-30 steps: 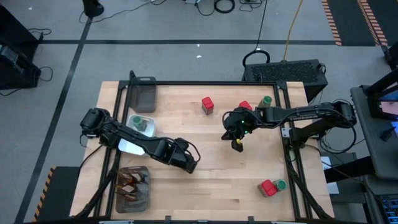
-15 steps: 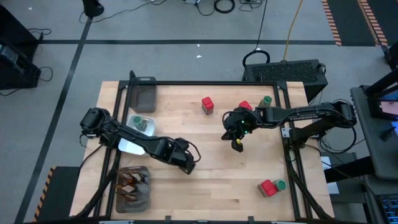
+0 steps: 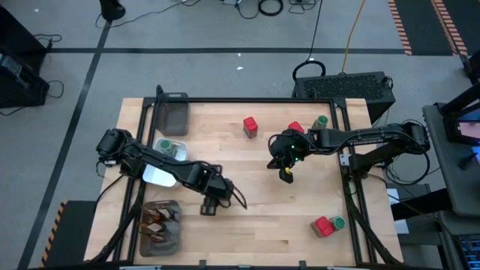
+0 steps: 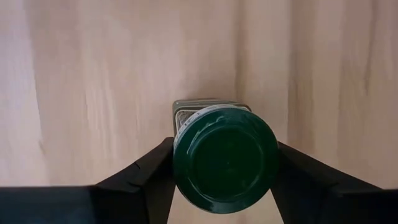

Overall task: Sort spices by type
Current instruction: Put the green seasoning bottle into the white bin

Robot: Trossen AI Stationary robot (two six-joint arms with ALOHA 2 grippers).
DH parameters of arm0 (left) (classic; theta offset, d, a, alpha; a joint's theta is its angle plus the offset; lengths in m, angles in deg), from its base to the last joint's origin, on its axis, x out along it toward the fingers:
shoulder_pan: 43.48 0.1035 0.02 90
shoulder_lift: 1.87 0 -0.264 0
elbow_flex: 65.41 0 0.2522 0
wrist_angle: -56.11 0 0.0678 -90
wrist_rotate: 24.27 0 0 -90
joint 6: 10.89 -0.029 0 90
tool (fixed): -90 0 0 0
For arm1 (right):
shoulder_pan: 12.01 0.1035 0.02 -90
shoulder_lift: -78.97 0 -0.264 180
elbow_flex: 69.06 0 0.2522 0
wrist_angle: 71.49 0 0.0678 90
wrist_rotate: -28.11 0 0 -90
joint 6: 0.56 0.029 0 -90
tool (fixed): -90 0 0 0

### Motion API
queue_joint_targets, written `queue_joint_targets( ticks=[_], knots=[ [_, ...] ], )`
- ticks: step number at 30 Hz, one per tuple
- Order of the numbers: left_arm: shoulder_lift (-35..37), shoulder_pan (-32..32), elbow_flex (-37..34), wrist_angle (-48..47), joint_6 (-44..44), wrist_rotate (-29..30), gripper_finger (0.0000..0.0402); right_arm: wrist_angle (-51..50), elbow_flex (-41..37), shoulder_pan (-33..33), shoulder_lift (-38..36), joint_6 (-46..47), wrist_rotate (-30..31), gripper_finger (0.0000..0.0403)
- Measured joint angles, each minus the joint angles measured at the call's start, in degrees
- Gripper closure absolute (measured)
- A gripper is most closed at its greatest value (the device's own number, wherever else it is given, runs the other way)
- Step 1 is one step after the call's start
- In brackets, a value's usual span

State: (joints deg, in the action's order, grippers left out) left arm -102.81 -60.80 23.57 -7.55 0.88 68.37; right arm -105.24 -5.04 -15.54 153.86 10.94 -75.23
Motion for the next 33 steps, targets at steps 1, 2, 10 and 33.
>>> queue_joint_targets(
  ticks=[1,2,10,33],
  knots=[
    [0.0,0.0,0.0,0.0,-4.5,-0.2,0.0176,0.0,0.0,0.0,0.0,0.3,0.0,0.0403],
    [0.0,0.0,0.0,-0.1,-8.4,-0.4,0.0176,0.0,0.0,0.0,0.0,0.6,0.0,0.0403],
    [-0.5,0.6,-0.4,-1.4,-19.7,-1.3,0.0172,-0.1,0.0,1.5,0.0,1.5,0.1,0.0403],
    [-0.2,1.6,-0.2,-3.7,-13.5,-4.2,0.0169,0.0,0.0,2.7,0.0,1.5,0.0,0.0403]
  ],
)
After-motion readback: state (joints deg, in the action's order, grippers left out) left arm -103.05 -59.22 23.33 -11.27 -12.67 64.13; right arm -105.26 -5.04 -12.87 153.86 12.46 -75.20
